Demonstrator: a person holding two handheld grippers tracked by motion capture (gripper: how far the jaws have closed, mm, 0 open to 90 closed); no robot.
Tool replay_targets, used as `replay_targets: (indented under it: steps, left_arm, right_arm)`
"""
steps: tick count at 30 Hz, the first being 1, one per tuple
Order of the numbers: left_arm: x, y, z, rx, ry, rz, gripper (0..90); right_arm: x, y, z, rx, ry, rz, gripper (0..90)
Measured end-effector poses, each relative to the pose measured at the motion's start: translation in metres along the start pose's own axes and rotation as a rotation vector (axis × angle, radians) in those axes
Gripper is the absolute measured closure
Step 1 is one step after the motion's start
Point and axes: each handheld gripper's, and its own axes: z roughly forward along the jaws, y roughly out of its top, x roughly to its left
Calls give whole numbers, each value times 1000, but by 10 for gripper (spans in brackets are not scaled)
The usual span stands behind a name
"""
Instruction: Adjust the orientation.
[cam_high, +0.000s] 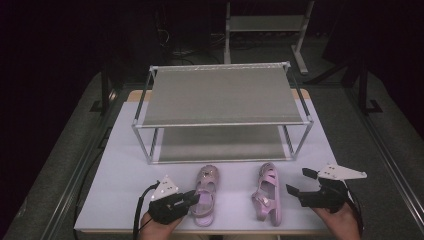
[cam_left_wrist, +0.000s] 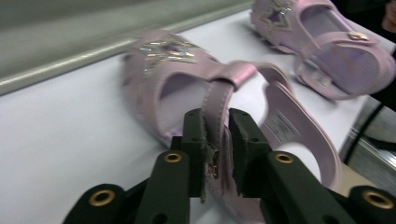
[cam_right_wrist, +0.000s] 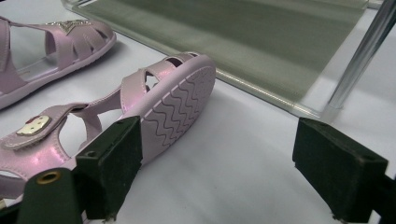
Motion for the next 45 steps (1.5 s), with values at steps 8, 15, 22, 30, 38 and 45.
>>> replay_targets:
  steps: [8,15,22,30,38,45]
  left_arm:
    - [11,0,-6,-50,27,-49,830]
    - [17,4,-19,-132,28,-91,834]
    - [19,10,-26,-218,55,-115,835]
    - [23,16,-9,-280,90,-169,835]
    - [31,21,8,-339,107,-214,835]
    - [39,26,22,-379,111,-265,834]
  right_arm:
    - [-1,-1,-2,-9,0,5,156]
    - [-1,-1,0,-1,-1,12,156]
    - [-2,-1,-3,-13,-4,22,156]
    - [-3,-2,-5,-17,-4,27,156]
    - [-4,-2,-5,-17,6,24,156]
    - [-5,-3,-4,-13,14,24,156]
